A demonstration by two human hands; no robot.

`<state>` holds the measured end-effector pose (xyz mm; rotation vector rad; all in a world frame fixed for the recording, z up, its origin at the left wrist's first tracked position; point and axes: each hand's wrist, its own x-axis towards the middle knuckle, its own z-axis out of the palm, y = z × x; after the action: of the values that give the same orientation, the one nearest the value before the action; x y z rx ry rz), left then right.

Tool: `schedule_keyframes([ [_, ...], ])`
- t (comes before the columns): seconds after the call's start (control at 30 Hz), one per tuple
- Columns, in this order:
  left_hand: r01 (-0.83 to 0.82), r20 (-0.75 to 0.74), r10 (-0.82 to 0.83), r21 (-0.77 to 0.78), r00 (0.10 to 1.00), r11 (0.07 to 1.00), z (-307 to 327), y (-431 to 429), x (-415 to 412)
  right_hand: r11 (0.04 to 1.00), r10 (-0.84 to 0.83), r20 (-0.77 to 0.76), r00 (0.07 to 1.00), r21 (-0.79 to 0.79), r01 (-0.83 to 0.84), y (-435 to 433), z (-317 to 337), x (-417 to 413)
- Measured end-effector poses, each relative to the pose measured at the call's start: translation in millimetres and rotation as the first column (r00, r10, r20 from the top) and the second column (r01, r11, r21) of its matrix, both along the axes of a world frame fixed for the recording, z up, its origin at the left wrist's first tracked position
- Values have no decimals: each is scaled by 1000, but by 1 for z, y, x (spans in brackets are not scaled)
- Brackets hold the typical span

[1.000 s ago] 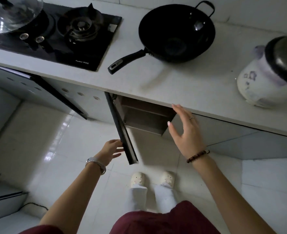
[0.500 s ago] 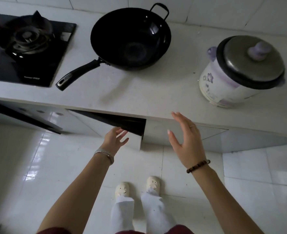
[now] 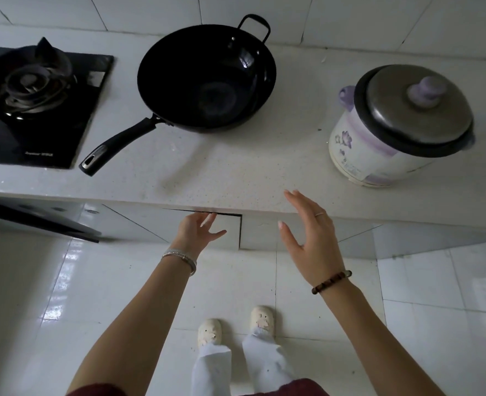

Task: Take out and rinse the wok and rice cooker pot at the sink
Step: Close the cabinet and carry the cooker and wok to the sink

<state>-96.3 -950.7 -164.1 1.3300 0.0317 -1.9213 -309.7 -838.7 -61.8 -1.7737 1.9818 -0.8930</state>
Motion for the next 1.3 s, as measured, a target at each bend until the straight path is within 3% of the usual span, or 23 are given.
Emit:
schedule_keyframes([
  [0.07,33,6,-33,-17,999,999,-1,2,2,1000,-3,2,1000,-2,3,1,0,0],
  [0.23,240,263,-222,-38,939,970,11,6,2,1000,-13,-11,1000,-21,12,4,2,3],
  [0.37,485,648,-333,-66,685,872,34,16,4,998,-34,-22,999,-46,33,7,12,6],
  [0.5,678,870,-163,-233,466,697,68,34,18,995,-65,-16,998,-82,63,11,27,10],
  [0.67,844,947,128,-322,296,429,114,45,33,984,-117,-20,993,-141,113,18,49,18],
  [0.83,928,929,291,-300,230,222,157,43,34,962,-186,-10,983,-208,180,26,72,22],
  [0.97,945,896,369,-308,249,111,183,32,22,925,-259,1,966,-288,248,33,91,13],
  [1.3,925,861,366,-381,353,6,219,2,-71,866,-385,50,921,-326,380,45,117,-74],
])
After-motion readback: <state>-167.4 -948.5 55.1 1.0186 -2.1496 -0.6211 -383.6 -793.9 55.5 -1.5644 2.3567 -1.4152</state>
